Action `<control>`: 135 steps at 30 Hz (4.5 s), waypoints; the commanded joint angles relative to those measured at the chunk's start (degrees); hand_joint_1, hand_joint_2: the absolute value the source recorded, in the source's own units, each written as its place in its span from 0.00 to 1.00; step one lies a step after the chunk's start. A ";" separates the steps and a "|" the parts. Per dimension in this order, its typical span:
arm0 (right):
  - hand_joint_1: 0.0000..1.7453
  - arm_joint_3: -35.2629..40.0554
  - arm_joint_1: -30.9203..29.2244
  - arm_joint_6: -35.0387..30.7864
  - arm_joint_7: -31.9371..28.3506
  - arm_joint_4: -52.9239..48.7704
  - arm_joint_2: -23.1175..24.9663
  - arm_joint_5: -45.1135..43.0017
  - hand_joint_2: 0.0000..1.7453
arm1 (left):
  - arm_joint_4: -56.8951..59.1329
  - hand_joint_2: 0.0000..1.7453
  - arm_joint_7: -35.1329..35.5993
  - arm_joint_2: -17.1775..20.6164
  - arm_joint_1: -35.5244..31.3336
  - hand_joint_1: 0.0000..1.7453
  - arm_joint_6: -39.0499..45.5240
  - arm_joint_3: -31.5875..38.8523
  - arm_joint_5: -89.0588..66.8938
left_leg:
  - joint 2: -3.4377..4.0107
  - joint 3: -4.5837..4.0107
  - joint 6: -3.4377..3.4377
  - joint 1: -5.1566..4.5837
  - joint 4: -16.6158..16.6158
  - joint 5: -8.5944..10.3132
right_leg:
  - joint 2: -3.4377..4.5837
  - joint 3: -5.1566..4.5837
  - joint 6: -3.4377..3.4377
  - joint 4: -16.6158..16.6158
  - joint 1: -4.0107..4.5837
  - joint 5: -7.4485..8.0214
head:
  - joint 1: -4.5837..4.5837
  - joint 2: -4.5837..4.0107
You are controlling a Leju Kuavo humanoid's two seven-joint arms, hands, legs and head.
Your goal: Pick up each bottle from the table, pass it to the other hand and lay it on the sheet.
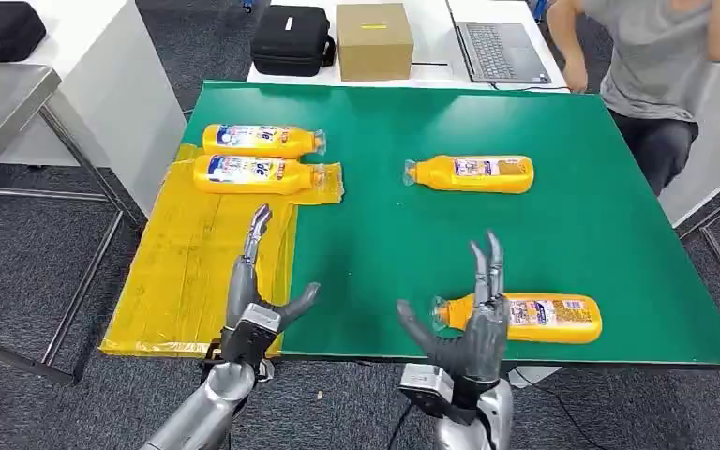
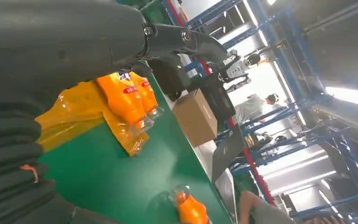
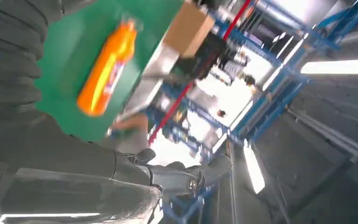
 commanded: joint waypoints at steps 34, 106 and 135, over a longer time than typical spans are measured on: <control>0.00 -32.21 0.76 -0.02 0.02 6.13 2.26 23.82 1.00 | -0.25 1.00 0.13 1.89 -1.92 0.00 3.91 -1.13 4.81 | 0.09 0.26 -0.12 0.08 -0.05 -0.12 | 0.04 0.28 -0.10 -0.08 0.09 -0.06 | 0.04 0.02; 0.00 -27.72 -8.59 4.59 18.31 30.98 -16.56 29.48 1.00 | 9.47 1.00 0.13 -1.92 -5.00 0.00 9.05 1.70 -2.06 | 0.17 0.40 -0.16 0.07 0.03 -0.24 | 0.09 0.42 -0.13 -0.01 0.10 -0.15 | 0.00 0.02; 0.00 -22.58 -13.36 14.33 16.23 40.16 -25.67 28.31 1.00 | 11.66 1.00 0.13 -3.48 -7.09 0.00 4.28 -2.52 2.97 | -0.01 0.16 -0.07 0.03 0.01 -0.07 | -0.05 0.24 -0.04 -0.08 0.06 -0.02 | 0.00 0.02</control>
